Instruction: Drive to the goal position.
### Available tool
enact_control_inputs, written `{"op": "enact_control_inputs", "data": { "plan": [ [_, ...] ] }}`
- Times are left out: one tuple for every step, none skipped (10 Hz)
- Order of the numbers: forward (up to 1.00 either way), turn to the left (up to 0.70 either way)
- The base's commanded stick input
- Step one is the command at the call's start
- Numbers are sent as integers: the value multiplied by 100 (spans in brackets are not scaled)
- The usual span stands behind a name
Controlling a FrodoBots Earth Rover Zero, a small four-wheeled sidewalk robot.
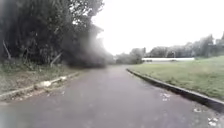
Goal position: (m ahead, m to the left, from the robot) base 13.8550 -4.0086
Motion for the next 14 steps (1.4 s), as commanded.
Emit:
{"op": "enact_control_inputs", "data": {
  "plan": [
    [70,0],
    [70,0],
    [70,0],
    [70,0],
    [70,0],
    [70,0],
    [70,0],
    [70,0],
    [70,0],
    [70,0],
    [70,0],
    [70,0],
    [70,0],
    [70,0]
  ]
}}
